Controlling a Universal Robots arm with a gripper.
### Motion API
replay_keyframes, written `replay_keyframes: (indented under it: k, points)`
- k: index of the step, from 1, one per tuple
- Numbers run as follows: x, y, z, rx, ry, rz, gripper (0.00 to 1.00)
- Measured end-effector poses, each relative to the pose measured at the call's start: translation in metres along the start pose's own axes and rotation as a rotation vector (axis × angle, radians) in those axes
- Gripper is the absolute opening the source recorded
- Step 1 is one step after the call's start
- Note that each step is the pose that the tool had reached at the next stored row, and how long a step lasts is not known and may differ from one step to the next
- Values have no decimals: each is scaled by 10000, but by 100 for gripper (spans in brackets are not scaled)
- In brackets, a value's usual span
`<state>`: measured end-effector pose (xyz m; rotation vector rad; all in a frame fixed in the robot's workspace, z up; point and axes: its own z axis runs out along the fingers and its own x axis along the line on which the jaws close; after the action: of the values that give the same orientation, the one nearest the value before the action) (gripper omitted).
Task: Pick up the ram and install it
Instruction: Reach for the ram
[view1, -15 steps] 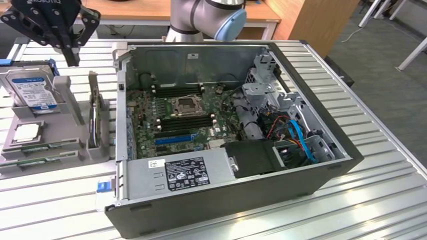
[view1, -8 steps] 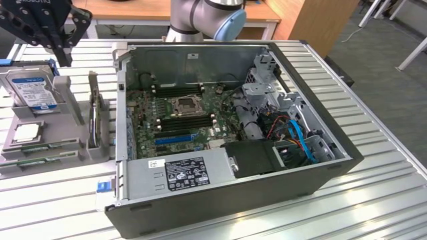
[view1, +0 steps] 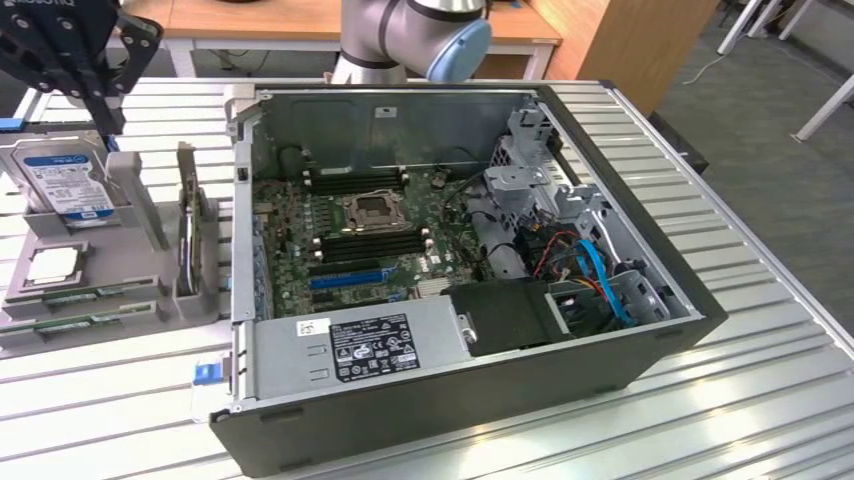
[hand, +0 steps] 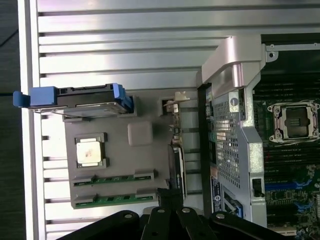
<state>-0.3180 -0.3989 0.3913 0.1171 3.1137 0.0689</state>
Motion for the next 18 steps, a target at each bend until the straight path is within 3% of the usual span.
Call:
replay_keyframes:
  k: [18]
  points:
    - [401,-30,-2,1,0,10,10]
